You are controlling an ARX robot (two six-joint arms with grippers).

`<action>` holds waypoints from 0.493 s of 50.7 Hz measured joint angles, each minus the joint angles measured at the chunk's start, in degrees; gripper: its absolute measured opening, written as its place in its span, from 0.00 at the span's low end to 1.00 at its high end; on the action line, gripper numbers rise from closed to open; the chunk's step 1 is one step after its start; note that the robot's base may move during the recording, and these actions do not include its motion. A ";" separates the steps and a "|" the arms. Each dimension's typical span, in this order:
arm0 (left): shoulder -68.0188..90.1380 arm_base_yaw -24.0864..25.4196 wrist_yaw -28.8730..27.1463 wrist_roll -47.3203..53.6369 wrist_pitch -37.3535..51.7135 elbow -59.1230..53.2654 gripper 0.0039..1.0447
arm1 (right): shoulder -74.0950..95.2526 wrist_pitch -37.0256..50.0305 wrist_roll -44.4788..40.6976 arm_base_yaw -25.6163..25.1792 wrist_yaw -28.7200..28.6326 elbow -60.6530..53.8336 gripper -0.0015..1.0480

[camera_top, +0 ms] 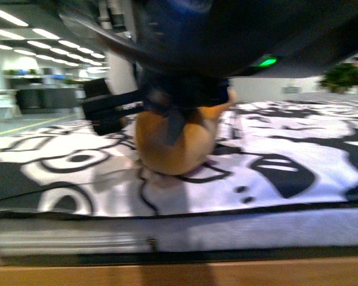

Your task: Put away toys

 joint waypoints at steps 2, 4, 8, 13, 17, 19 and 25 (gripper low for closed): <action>0.00 0.00 0.00 0.00 0.00 0.00 0.95 | 0.81 -0.04 0.20 -0.44 0.20 0.74 1.00; 0.00 0.00 0.02 0.00 0.00 0.00 0.95 | 1.68 -0.17 0.28 -0.81 0.24 1.49 1.00; 0.00 0.00 0.00 0.00 0.00 0.00 0.95 | 3.06 -1.16 0.26 -1.25 0.20 2.93 1.00; 0.00 0.00 0.02 0.00 0.00 0.00 0.95 | 4.07 -2.19 0.26 -1.53 0.09 4.24 1.00; 0.00 0.00 0.02 0.00 0.00 0.00 0.95 | 4.96 -2.58 0.26 -1.95 -0.11 5.44 1.00; 0.00 0.00 0.00 0.00 0.00 0.00 0.95 | 5.40 -2.75 0.24 -2.16 -0.33 5.99 1.00; 0.00 0.00 0.00 0.00 0.00 0.00 0.95 | 6.10 -2.75 0.48 -2.80 -1.18 6.60 0.99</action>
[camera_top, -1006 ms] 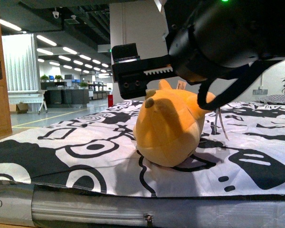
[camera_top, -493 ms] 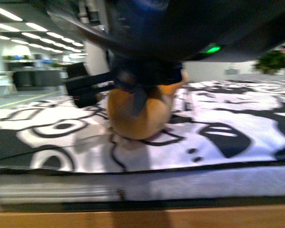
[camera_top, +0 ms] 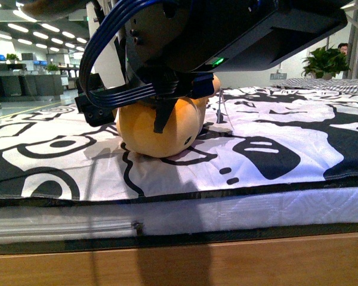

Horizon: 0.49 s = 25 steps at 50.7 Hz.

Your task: Put away toys

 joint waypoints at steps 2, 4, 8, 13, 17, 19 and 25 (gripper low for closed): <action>0.00 0.00 0.02 0.00 0.00 0.00 0.95 | 0.13 0.00 -0.04 -0.17 0.00 0.11 0.95; 0.00 0.00 0.00 0.00 0.00 0.00 0.95 | 0.31 -0.07 -0.04 -0.44 -0.02 0.15 0.89; 0.00 0.00 0.00 0.00 0.00 0.00 0.95 | 0.44 -0.48 -0.04 -0.83 -0.37 0.33 0.79; 0.00 0.00 0.00 0.00 0.00 0.00 0.95 | 0.48 -0.70 -0.04 -1.33 -0.96 0.42 0.67; 0.00 0.00 0.02 0.00 0.00 0.00 0.95 | 0.48 -0.72 -0.04 -1.70 -1.53 0.44 0.58; 0.00 0.00 0.00 0.00 0.00 0.00 0.95 | 0.48 -0.76 -0.04 -1.90 -1.79 0.50 0.54; 0.00 0.00 0.00 0.00 0.00 0.00 0.95 | 0.48 -1.11 0.00 -2.56 -2.95 1.18 0.39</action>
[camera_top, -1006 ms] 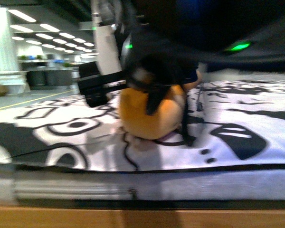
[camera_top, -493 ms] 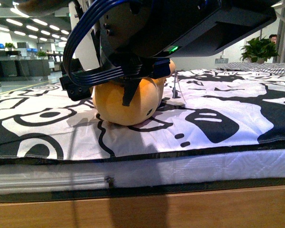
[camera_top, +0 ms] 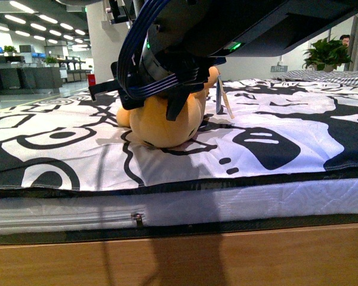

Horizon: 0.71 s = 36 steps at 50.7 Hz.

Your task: Put away toys

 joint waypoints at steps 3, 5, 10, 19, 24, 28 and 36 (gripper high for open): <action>0.00 0.00 0.02 0.00 0.00 0.00 0.95 | -0.09 -0.15 0.04 -0.33 -0.63 0.55 0.33; 0.00 0.00 0.00 0.00 0.00 0.00 0.95 | -0.24 -0.48 0.24 -0.63 -1.22 1.09 0.28; 0.00 0.00 0.00 0.00 0.00 0.00 0.95 | -1.73 -1.55 0.94 -1.99 -3.58 2.25 0.17; 0.00 0.00 0.00 0.00 0.00 0.00 0.95 | -6.88 -2.71 1.99 -5.33 -8.00 2.43 0.17; 0.00 0.00 0.00 0.00 0.00 0.00 0.95 | -13.35 -4.07 2.75 -9.09 -12.52 2.05 0.17; 0.00 0.00 0.02 0.00 0.00 0.00 0.95 | -18.88 -4.83 3.67 -12.83 -16.26 0.28 0.17; 0.00 0.00 0.00 0.00 0.00 0.00 0.95 | -25.16 -5.92 5.49 -18.16 -22.75 -3.76 0.17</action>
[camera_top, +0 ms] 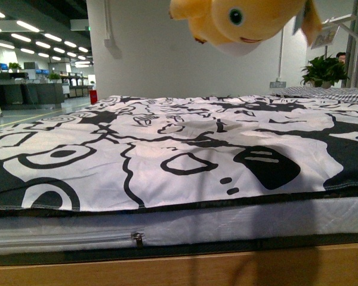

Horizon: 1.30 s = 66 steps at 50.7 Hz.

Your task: Put away toys

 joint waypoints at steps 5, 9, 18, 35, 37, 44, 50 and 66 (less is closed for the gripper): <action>0.00 0.00 0.00 0.00 0.00 0.00 0.95 | -3.69 -0.11 1.20 -2.82 -4.42 -3.80 0.17; 0.00 0.00 0.00 0.00 0.00 0.00 0.95 | -7.48 0.04 1.86 -5.11 -8.17 -8.02 0.17; 0.00 0.00 0.00 0.00 0.00 0.00 0.95 | -17.81 1.92 3.26 -9.86 -16.90 -18.91 0.17; 0.00 0.00 0.00 0.00 0.00 0.00 0.95 | -36.85 6.54 7.54 -19.87 -27.43 -39.36 0.17; 0.00 0.00 0.00 0.00 0.00 0.00 0.95 | -39.17 6.84 7.74 -20.37 -28.02 -42.01 0.17; 0.00 0.00 0.00 0.02 0.00 0.00 0.95 | -46.18 7.58 7.85 -20.72 -28.68 -49.70 0.17; 0.00 0.00 0.02 0.00 0.00 0.00 0.95 | -52.70 8.07 6.73 -17.99 -24.52 -56.70 0.17; 0.00 0.00 0.00 0.00 0.00 0.00 0.95 | -65.16 9.11 2.58 -1.29 -7.80 -70.36 0.17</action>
